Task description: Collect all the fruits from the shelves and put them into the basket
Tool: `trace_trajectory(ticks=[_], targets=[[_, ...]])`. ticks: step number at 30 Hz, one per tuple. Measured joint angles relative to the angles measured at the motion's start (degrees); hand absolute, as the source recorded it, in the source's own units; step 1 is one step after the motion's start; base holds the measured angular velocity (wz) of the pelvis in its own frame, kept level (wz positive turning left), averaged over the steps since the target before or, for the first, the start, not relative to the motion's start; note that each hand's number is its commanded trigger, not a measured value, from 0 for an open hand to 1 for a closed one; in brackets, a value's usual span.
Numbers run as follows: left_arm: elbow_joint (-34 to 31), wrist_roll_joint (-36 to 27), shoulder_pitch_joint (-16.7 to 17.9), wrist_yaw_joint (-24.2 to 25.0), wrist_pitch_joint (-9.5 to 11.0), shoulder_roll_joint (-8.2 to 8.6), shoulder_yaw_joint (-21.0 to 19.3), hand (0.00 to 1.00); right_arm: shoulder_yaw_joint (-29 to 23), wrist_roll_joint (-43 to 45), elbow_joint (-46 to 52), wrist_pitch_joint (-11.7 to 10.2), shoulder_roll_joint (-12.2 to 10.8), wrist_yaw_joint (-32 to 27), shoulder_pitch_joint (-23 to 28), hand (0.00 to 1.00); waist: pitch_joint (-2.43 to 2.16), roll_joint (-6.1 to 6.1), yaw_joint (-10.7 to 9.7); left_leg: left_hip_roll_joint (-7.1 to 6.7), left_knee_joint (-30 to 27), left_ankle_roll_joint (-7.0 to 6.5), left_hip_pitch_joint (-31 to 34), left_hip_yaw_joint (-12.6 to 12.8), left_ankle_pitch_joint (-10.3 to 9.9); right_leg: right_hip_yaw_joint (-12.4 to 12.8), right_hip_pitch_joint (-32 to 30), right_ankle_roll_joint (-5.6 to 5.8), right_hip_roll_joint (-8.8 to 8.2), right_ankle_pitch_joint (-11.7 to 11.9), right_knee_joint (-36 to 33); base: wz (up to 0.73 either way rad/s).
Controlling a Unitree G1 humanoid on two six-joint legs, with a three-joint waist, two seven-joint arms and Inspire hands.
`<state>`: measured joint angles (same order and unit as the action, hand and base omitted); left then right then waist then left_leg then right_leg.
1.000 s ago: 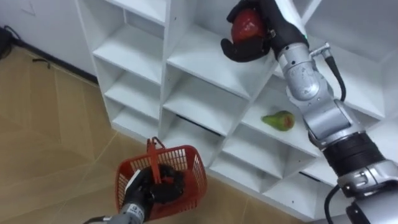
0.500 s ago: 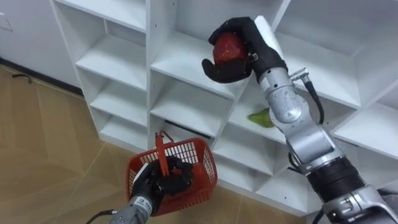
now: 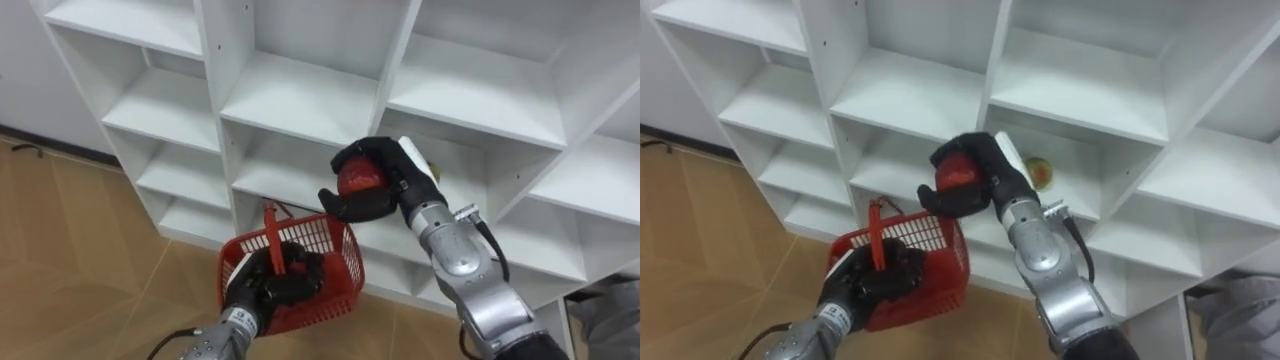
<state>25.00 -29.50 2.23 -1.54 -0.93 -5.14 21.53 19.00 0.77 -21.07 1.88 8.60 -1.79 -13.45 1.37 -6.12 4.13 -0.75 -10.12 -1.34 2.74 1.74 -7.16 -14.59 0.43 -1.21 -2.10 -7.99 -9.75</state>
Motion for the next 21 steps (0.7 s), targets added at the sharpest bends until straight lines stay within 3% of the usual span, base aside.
trace_trajectory(ticks=[6,12,21], targets=[[-0.3,-0.1,0.0,0.1,0.0,0.08,0.1,1.00,0.1,-1.0,-1.5,0.0,-0.6,0.1,1.9,1.00,-0.05,0.18,-0.4,-0.01,-0.3,0.00,-0.3,0.0,0.0,0.2,0.4,0.00,0.05,0.0,0.1,0.00],[-0.3,-0.2,-0.1,1.0,0.0,0.43,0.2,1.00,0.5,-1.3,-5.8,0.0,-1.5,0.1,1.9,1.00,-0.74,1.41,-0.6,0.00,-0.4,0.01,-0.4,0.0,0.0,0.3,0.6,0.00,0.09,0.0,0.1,0.00],[-0.3,-0.2,0.0,3.3,0.0,0.45,0.3,1.00,1.7,-1.2,-7.8,0.0,-1.6,0.8,1.9,1.00,-0.71,1.52,-0.5,-0.01,-0.3,0.01,-0.4,0.0,0.0,0.3,0.6,0.00,0.08,0.0,0.2,0.00]])
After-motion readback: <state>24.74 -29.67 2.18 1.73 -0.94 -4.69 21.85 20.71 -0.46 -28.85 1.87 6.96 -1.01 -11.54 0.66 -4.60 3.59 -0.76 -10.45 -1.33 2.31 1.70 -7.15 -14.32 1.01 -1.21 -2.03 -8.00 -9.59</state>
